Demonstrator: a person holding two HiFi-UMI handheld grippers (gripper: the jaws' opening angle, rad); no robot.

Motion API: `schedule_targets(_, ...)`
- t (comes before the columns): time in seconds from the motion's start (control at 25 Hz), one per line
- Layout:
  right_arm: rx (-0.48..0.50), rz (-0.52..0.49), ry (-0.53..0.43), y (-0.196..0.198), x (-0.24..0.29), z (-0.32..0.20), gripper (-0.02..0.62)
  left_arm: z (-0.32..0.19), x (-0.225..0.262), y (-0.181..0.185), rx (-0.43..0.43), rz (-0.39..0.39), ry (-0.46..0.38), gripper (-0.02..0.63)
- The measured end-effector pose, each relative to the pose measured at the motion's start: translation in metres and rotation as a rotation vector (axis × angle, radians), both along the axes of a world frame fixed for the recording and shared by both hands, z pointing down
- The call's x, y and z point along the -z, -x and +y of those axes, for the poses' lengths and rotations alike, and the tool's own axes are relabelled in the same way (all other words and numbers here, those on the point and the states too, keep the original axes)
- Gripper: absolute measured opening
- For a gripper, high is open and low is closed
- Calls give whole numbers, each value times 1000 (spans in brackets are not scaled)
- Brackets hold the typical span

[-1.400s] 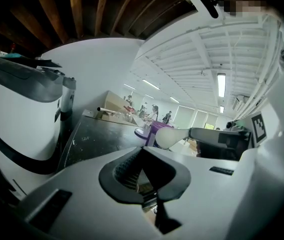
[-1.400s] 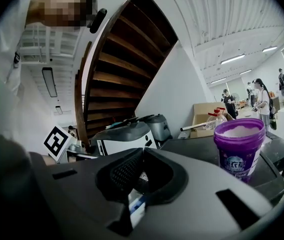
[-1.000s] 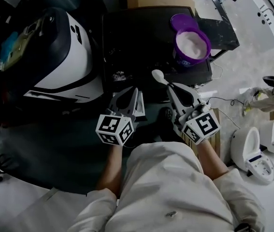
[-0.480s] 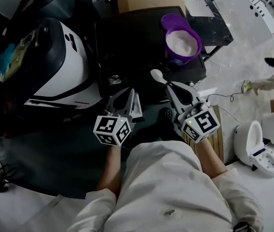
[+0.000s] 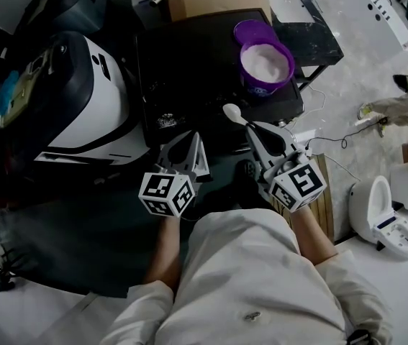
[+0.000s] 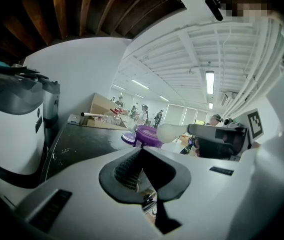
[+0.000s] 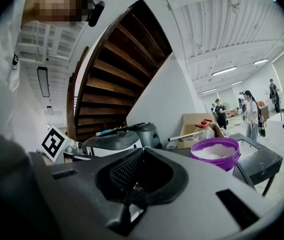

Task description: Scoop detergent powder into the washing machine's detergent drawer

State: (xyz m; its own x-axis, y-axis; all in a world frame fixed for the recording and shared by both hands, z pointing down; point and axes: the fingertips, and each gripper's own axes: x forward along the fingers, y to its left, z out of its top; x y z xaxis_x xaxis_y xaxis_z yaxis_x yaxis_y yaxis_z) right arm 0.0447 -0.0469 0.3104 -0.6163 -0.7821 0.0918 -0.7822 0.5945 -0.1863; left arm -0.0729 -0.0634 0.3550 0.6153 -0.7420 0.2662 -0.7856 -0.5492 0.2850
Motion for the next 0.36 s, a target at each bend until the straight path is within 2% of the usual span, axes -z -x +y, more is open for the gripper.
schedule_targets(0.36,2,7,-5,-3,2,0,8,-4,-3,-6,-9,-1,4,20)
